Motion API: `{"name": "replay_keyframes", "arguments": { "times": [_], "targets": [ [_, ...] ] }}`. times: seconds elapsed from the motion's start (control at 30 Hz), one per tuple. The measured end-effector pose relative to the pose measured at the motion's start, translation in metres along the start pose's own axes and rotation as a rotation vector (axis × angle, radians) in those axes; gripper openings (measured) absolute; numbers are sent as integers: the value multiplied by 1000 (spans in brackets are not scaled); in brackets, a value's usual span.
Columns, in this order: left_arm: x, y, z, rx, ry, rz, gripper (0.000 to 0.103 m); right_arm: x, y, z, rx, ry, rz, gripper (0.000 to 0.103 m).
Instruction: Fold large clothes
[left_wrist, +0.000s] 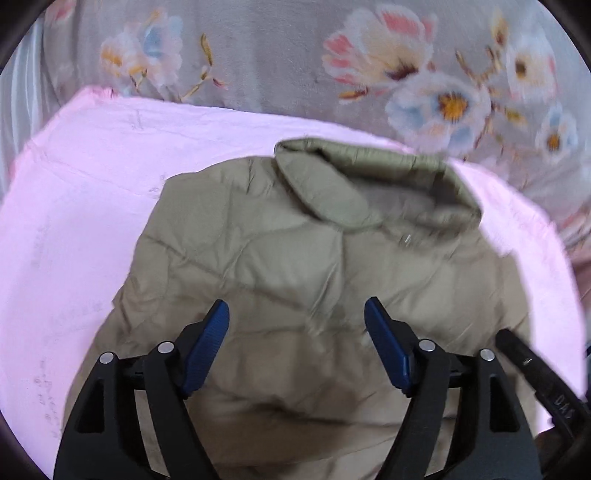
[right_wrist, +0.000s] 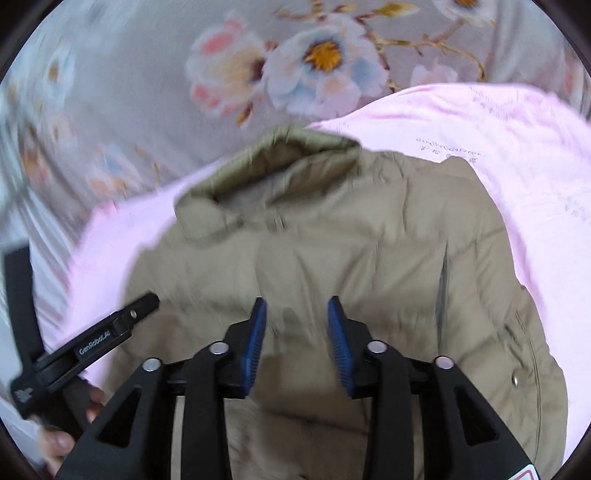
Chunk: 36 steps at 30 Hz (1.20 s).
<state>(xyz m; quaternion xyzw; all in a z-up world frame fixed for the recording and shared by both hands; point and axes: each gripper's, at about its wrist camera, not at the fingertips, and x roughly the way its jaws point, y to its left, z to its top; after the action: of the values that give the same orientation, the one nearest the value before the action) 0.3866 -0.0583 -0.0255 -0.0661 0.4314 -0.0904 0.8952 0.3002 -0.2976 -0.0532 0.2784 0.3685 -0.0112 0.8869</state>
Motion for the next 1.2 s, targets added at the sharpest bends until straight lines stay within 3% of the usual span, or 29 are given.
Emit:
{"name": "replay_keyframes", "arguments": {
  "times": [0.07, 0.17, 0.33, 0.43, 0.5, 0.57, 0.63, 0.73, 0.97, 1.1, 1.2],
  "targets": [
    [5, 4, 22, -105, 24, -92, 77, 0, -13, 19, 110, -11, 71, 48],
    [26, 9, 45, -206, 73, -151, 77, 14, -30, 48, 254, -16, 134, 52],
    [74, 13, 69, -324, 147, -198, 77, 52, -51, 77, 454, 12, 241, 58],
    [96, 10, 75, -330, 162, -180, 76, 88, -60, 88, 553, 34, 276, 58],
    [107, 8, 79, -310, 165, -156, 69, 104, -61, 91, 574, 40, 277, 58],
    [115, 5, 82, -280, 169, -143, 59, 115, -59, 92, 531, 64, 256, 45],
    [121, 2, 80, -227, 174, -115, 49, 117, -52, 92, 415, 103, 211, 9],
    [126, -2, 73, -123, 169, -84, 41, 107, -38, 85, 219, 103, 92, 6],
    [133, -21, 56, 30, 92, 16, 41, 127, -5, 66, -119, 115, -177, 2],
    [135, -23, 50, 73, 50, 46, 41, 123, 0, 64, -155, 112, -216, 4],
    [133, -24, 47, 85, 24, 53, 41, 90, -1, 64, -128, 21, -229, 11]
  ]
}}
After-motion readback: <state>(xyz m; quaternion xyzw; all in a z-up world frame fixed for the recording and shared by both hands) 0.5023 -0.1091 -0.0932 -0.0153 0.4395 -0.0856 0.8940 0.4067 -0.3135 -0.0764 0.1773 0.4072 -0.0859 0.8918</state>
